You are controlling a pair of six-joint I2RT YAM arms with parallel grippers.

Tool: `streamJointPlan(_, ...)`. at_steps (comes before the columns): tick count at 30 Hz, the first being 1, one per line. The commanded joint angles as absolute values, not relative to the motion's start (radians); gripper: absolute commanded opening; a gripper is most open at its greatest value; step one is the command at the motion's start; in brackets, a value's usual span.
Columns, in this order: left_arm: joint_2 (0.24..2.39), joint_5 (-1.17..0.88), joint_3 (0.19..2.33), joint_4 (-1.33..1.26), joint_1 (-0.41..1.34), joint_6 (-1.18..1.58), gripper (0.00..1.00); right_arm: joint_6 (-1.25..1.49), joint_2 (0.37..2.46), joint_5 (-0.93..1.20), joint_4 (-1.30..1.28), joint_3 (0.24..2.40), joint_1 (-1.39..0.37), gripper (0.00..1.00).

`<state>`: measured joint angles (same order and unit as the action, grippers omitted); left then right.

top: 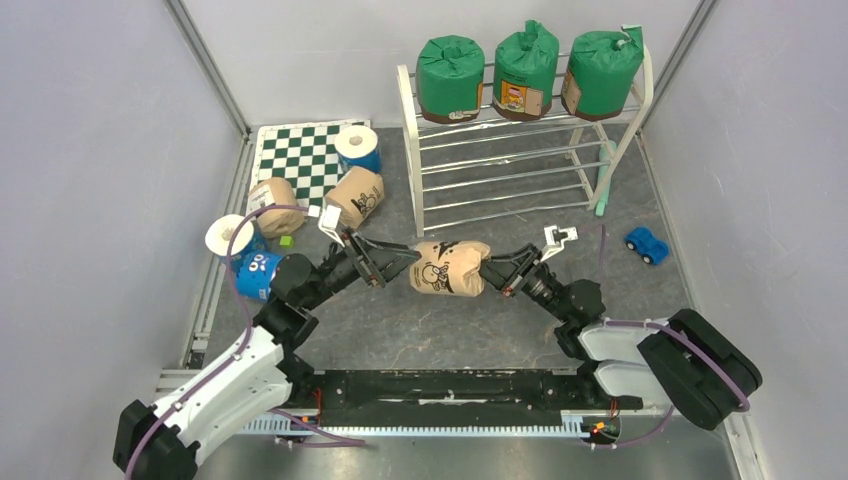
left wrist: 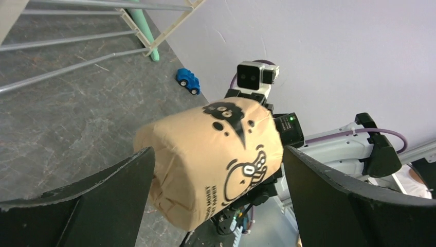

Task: Place and organize the paper towels onto the shelf
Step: Pick up the paper towel from the center of the board.

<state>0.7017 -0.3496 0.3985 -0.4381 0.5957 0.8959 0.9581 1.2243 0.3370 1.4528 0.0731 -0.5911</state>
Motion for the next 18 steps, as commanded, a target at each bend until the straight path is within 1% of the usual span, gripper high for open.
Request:
streamJointPlan(1, 0.719, -0.4, 0.39, -0.507, 0.591, 0.982, 1.0, 0.967, 1.187, 0.341, 1.957, 0.135, -0.585, 0.0)
streamJointPlan(7, 0.755, -0.457, 0.415, -0.508, 0.591, 1.004, 1.0, 0.959, 1.169, 0.35, 1.956, 0.184, -0.582, 0.0)
streamJointPlan(10, 0.787, -0.503, 0.427, -0.563, 0.591, 1.033, 0.99, 0.959, 1.172, 0.361, 1.956, 0.208, -0.581, 0.0)
streamJointPlan(13, 0.815, -0.536, 0.428, -0.641, 0.591, 1.076, 0.97, 0.957, 1.172, 0.358, 1.956, 0.217, -0.581, 0.0)
streamJointPlan(18, 0.818, -0.533, 0.422, -0.73, 0.591, 1.125, 0.91, 0.955, 1.177, 0.357, 1.956, 0.218, -0.58, 0.0)
